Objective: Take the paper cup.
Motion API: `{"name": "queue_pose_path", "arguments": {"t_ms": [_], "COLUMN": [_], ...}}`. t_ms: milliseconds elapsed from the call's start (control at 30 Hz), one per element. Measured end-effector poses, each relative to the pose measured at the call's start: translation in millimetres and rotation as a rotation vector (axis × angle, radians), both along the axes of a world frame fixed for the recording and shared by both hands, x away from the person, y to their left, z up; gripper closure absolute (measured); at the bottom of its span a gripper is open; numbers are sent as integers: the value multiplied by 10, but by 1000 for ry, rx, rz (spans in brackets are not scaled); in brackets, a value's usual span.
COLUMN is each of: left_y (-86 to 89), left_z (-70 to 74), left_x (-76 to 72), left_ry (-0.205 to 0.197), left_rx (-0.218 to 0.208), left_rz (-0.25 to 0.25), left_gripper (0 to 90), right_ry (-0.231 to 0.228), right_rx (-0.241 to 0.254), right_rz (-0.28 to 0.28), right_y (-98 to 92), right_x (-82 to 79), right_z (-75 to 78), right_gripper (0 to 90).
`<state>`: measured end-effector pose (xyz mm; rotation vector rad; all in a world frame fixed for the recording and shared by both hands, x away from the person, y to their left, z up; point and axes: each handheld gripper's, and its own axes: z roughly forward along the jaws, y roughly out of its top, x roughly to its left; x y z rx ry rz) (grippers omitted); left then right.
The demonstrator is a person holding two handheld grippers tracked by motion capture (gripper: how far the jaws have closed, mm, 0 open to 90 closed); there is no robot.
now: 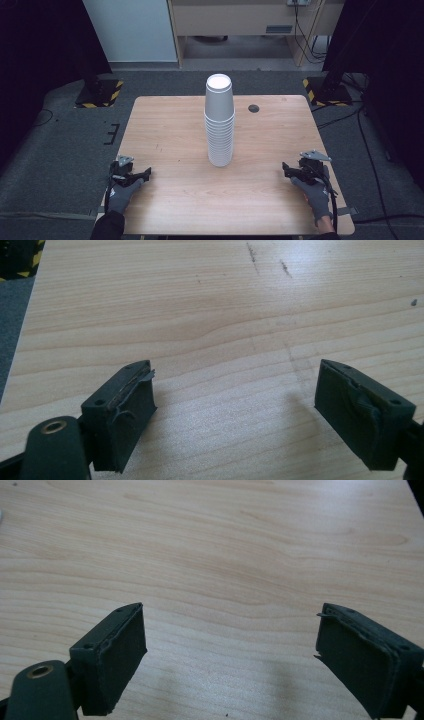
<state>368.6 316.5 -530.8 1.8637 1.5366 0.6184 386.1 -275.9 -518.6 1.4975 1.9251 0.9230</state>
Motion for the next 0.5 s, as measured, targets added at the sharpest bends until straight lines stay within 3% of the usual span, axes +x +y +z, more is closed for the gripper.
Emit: {"name": "queue_pose_path", "arguments": {"t_ms": [133,500], "left_y": [-29,-91], "left_z": [20,-32], "left_x": [-9,13], "left_ry": [-14,15], "left_rx": [-6,44], "left_rz": [-13,-35], "left_gripper": [145,125], "right_ry": [-37,-134], "right_rx": [15,77], "right_rz": [24,63], "right_y": [31,107], "right_x": [-28,-92], "right_z": [66,266], "right_gripper": [131,137]}}
